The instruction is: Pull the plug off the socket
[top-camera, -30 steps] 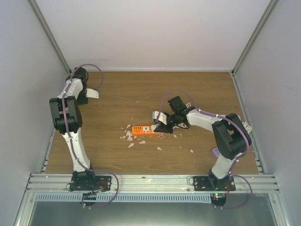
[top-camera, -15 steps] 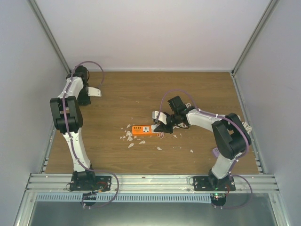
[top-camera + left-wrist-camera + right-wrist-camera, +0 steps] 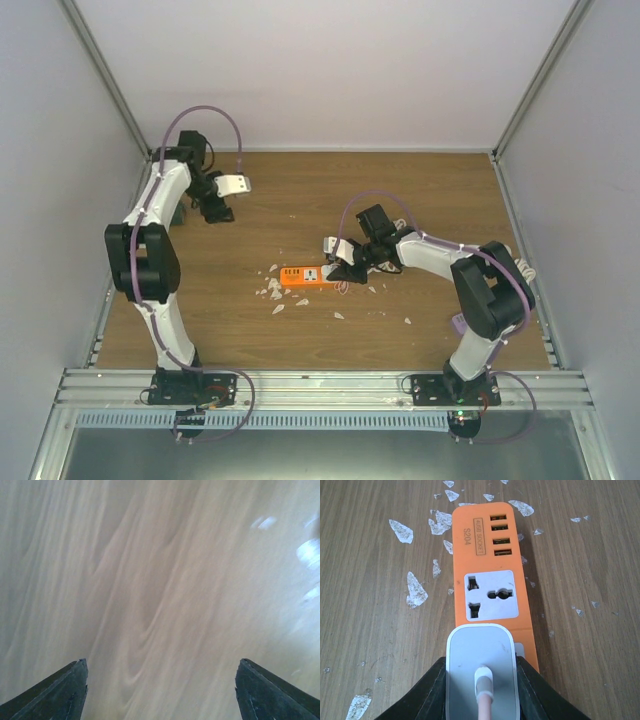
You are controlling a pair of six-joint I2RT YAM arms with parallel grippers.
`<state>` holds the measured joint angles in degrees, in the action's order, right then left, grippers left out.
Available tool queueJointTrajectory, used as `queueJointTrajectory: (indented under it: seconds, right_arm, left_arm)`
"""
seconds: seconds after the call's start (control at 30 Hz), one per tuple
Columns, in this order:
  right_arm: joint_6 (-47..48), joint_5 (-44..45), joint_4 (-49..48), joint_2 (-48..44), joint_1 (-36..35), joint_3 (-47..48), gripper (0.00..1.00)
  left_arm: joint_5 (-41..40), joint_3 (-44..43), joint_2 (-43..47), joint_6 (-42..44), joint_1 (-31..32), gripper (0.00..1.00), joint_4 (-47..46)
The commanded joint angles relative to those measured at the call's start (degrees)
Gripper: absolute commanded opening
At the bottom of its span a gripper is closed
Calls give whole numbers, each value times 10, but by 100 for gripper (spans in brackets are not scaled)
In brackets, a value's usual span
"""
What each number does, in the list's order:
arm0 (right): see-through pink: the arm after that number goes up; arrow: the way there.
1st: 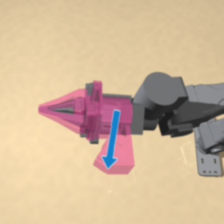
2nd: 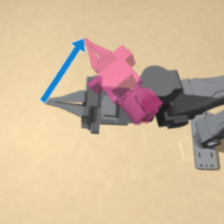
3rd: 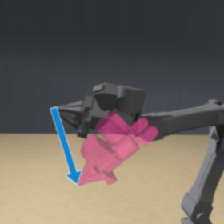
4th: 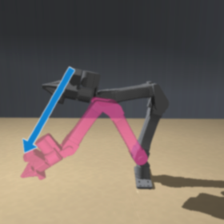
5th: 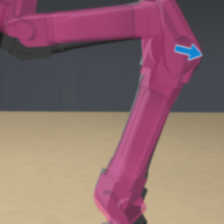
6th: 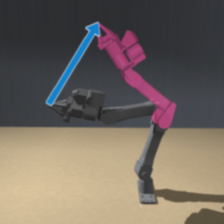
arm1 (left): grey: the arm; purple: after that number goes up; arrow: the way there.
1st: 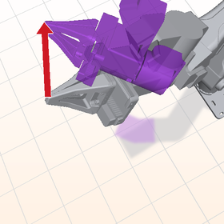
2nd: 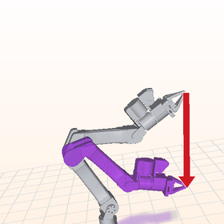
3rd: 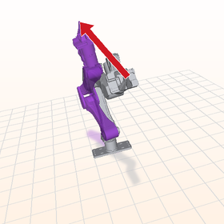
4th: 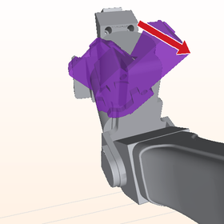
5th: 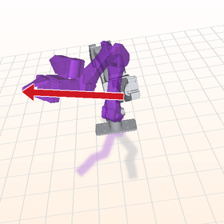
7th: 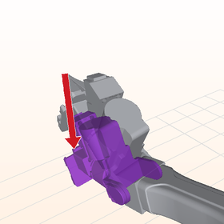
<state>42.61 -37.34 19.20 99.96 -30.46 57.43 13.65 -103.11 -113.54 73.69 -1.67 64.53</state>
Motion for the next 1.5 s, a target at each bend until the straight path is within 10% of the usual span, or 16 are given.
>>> queueJointTrajectory:
  seconds: [0.0,0.5,1.47]
  right_arm:
    - [9,62,0,-2,-2,-13,4]
    - [19,59,3,-2,-2,-7,5]
    - [16,53,6,1,-2,5,5]
  left_arm:
    - [164,72,52,-90,58,81,2]
    - [313,283,71,-341,201,81,-214]
    - [244,341,2,-392,263,88,-290]
